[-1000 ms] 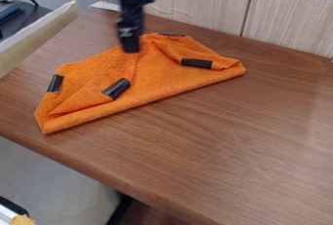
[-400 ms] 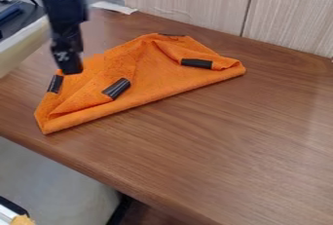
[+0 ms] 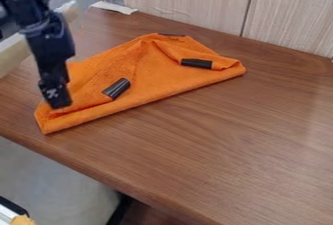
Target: Fold the cloth from the bottom to the top
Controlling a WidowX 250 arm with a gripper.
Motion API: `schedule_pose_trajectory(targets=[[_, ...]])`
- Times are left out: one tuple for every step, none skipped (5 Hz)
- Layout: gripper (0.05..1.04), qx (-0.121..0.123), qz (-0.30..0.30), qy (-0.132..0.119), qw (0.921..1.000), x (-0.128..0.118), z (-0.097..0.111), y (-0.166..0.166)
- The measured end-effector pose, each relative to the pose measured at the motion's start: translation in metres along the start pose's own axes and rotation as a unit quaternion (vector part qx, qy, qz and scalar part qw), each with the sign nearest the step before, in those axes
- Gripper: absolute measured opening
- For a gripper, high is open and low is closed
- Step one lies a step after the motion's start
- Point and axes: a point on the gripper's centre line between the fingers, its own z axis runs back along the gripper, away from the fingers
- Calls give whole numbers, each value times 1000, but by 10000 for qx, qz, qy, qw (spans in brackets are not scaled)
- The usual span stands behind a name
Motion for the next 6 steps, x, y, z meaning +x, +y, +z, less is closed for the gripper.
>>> schedule_pose_trajectory(targets=[[1001, -14, 108, 143, 9998, -9, -8, -7], [950, 21, 184, 214, 9996, -13, -12, -9], [674, 153, 37, 397, 9991, -12, -23, -10], [385, 268, 49, 448, 9986, -10, -25, -10], [176, 312, 12, 553, 9980, -9, -25, -10], [78, 274, 35, 555, 9981, -8, -24, -8]])
